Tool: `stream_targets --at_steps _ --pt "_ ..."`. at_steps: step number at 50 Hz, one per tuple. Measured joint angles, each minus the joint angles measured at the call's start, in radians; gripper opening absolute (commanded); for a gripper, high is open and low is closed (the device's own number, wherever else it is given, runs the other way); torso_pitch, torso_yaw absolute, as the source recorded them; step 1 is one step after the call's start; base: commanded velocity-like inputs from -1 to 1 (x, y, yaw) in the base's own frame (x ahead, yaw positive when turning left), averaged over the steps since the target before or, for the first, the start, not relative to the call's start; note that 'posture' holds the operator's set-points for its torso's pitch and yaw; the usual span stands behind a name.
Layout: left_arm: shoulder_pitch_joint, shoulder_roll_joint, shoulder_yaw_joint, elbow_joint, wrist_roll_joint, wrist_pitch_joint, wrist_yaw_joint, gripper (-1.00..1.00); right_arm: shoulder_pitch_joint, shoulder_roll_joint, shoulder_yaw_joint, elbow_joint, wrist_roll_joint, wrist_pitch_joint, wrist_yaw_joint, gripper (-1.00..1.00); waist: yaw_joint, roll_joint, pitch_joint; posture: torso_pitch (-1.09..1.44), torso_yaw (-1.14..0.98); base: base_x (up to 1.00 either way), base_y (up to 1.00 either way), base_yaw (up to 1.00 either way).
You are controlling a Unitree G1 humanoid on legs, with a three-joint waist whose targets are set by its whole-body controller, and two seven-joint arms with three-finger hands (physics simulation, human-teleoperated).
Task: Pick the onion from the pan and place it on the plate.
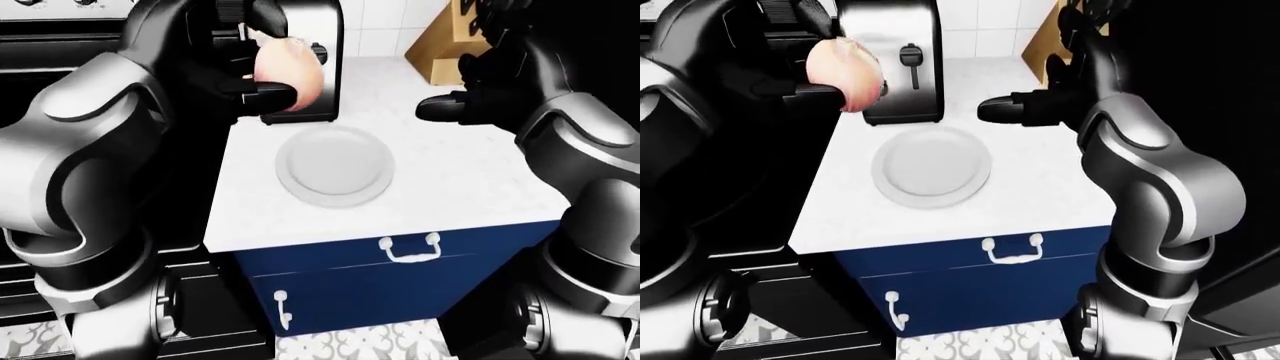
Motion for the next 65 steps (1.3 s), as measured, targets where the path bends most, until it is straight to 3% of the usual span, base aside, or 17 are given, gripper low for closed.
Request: stream_targets --at_steps 34,65 --pt "0.110 -0.110 -0.049 -0.146 -0.034 0.058 0.054 -0.66 0.020 0.002 -0.004 -0.008 -0.010 -0.005 0.005 1.00 0.002 -0.001 -0.004 0.00 0.00 0.00 0.00 0.00" --pt "0.212 -0.188 -0.127 -0.071 0.156 -0.084 -0.053 -0.66 0.034 0.011 -0.003 -0.013 -0.015 -0.010 0.007 1.00 0.005 -0.007 -0.010 0.00 0.00 0.00 0.00 0.00"
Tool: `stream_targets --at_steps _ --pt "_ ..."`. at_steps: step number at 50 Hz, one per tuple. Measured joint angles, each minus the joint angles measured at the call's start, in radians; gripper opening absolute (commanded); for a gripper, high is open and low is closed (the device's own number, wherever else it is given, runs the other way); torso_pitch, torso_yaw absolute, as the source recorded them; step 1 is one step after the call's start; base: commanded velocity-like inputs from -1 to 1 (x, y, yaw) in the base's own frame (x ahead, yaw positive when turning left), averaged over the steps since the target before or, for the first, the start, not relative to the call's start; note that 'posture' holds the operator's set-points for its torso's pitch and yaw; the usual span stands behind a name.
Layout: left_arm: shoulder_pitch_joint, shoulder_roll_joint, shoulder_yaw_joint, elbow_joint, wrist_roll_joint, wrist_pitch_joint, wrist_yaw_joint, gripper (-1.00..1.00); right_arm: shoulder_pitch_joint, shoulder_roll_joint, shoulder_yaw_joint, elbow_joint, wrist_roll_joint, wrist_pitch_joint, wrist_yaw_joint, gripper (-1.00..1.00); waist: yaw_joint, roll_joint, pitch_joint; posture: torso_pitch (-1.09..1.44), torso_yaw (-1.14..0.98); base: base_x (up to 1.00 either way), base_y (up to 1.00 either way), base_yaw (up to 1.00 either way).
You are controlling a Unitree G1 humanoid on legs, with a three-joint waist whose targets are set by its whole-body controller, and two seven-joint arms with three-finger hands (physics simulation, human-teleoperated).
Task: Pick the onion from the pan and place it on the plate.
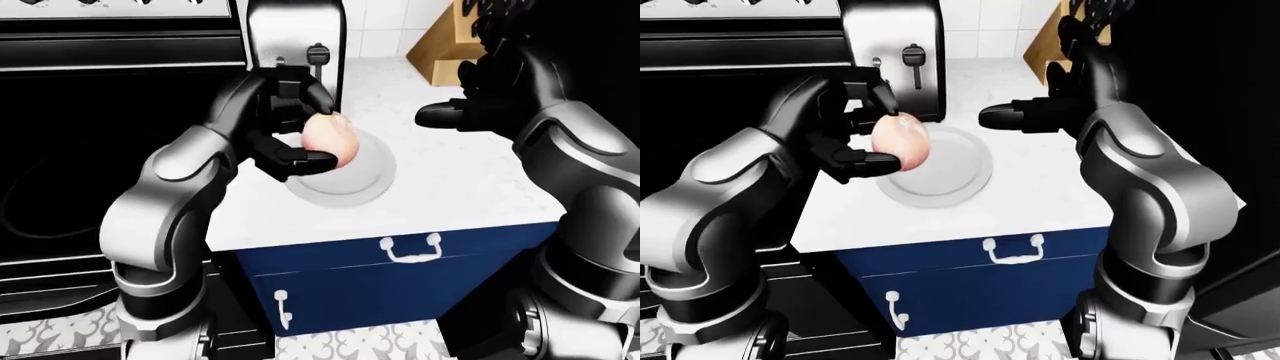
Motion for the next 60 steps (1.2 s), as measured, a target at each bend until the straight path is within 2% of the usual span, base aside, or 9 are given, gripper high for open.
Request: stream_targets --at_steps 6,24,60 --pt "0.013 -0.024 -0.011 0.026 0.055 -0.035 -0.026 -0.65 0.004 0.001 -0.003 -0.003 0.000 -0.003 -0.001 1.00 0.000 -0.003 0.000 0.00 0.00 0.00 0.00 0.00" --pt "0.020 -0.062 -0.017 0.123 0.132 -0.130 -0.075 -0.62 0.003 0.000 -0.001 0.004 0.002 -0.006 -0.003 1.00 0.002 -0.005 -0.003 0.00 0.00 0.00 0.00 0.00" --pt "0.048 -0.119 -0.040 0.258 0.209 -0.301 -0.096 -0.55 0.025 0.008 -0.003 -0.016 0.006 -0.005 -0.009 1.00 0.003 -0.009 -0.008 0.00 0.00 0.00 0.00 0.00"
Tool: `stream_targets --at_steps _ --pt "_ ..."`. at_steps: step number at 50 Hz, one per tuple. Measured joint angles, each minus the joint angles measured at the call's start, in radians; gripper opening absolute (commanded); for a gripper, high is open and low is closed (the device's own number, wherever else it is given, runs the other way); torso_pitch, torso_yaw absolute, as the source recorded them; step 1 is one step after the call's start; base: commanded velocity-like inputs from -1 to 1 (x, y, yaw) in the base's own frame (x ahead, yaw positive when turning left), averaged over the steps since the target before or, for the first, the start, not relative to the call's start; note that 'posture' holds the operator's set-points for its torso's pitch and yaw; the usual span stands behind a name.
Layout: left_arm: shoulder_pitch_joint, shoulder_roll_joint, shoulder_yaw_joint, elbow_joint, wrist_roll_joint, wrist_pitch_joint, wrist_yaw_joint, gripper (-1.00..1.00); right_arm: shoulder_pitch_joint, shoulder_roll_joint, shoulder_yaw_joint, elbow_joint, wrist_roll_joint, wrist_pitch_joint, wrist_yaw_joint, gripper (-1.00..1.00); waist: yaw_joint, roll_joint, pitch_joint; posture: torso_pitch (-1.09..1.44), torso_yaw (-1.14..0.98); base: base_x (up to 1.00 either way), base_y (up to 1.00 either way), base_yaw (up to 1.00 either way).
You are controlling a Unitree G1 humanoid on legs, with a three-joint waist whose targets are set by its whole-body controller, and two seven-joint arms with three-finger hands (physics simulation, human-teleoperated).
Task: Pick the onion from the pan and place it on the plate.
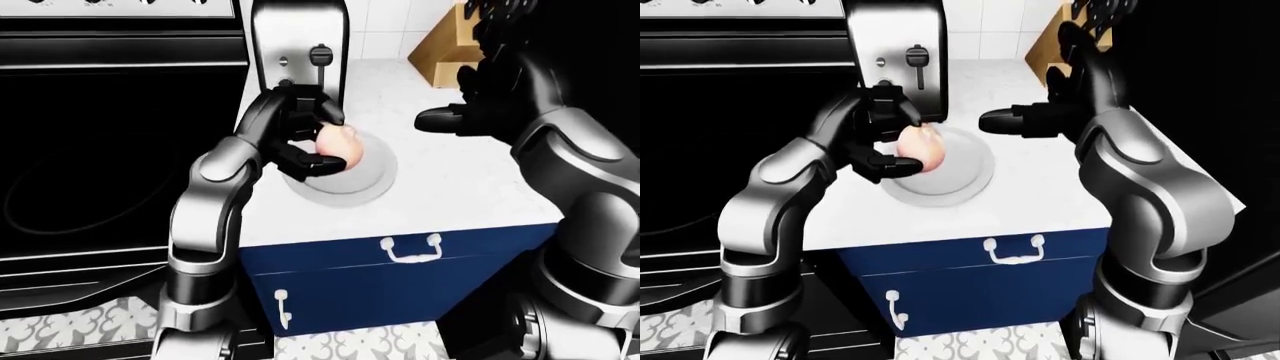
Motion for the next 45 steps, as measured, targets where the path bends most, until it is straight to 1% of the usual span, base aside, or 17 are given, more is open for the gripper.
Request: stream_targets --at_steps 7,24,29,39,45 --pt "0.003 -0.009 0.001 0.050 0.013 -0.038 -0.002 -0.55 -0.003 0.000 -0.001 -0.001 0.001 0.004 -0.003 1.00 0.000 -0.001 0.000 0.00 0.00 0.00 0.00 0.00" --pt "-0.037 -0.019 0.001 0.161 0.023 -0.111 -0.007 -0.55 0.005 0.000 0.002 0.004 -0.002 -0.011 -0.001 1.00 0.000 -0.002 -0.002 0.00 0.00 0.00 0.00 0.00" --pt "-0.035 -0.022 -0.001 0.197 0.024 -0.147 -0.006 -0.54 -0.002 -0.003 0.002 0.009 0.000 -0.008 0.002 1.00 0.000 -0.002 -0.002 0.00 0.00 0.00 0.00 0.00" --pt "-0.031 -0.029 -0.005 0.212 0.029 -0.170 -0.003 -0.48 0.008 -0.001 -0.002 0.001 0.004 -0.007 -0.001 1.00 0.001 -0.004 -0.002 0.00 0.00 0.00 0.00 0.00" --pt "-0.027 -0.033 -0.006 0.230 0.032 -0.194 -0.001 -0.38 0.016 0.004 0.000 -0.001 0.003 -0.011 -0.003 1.00 0.000 -0.003 -0.004 0.00 0.00 0.00 0.00 0.00"
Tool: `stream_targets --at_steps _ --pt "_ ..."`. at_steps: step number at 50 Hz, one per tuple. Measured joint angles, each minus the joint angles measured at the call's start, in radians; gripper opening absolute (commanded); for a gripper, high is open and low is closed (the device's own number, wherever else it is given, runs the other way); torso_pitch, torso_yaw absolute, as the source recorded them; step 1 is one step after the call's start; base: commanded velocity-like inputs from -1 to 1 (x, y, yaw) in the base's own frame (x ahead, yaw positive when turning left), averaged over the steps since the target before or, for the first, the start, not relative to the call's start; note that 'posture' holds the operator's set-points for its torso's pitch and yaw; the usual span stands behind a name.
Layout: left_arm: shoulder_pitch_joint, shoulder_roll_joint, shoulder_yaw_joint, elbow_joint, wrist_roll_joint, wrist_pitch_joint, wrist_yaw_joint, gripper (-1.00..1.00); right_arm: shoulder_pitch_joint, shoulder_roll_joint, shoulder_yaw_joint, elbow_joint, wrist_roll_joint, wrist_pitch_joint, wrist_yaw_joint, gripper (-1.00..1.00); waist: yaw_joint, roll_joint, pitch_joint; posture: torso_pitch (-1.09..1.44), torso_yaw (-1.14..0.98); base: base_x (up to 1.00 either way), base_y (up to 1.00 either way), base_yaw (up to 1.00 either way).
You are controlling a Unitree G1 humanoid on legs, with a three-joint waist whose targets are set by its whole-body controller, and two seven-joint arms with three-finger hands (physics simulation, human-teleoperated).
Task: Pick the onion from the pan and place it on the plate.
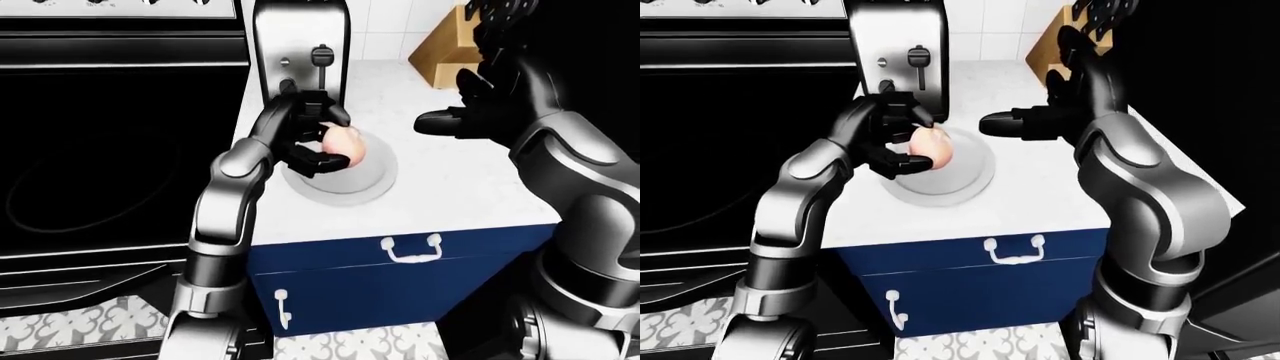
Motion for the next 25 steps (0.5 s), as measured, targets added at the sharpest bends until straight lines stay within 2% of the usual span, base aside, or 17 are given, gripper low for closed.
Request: stream_targets --at_steps 13,25 --pt "0.015 -0.003 -0.003 -0.015 0.001 0.002 -0.004 -0.11 0.007 0.001 0.000 -0.009 0.004 0.002 -0.003 1.00 0.000 -0.001 0.000 0.00 0.00 0.00 0.00 0.00" --pt "0.033 -0.005 -0.003 -0.030 0.001 0.001 -0.009 0.00 0.011 0.006 -0.001 -0.013 0.001 0.004 -0.002 1.00 0.000 0.000 0.000 0.00 0.00 0.00 0.00 0.00"
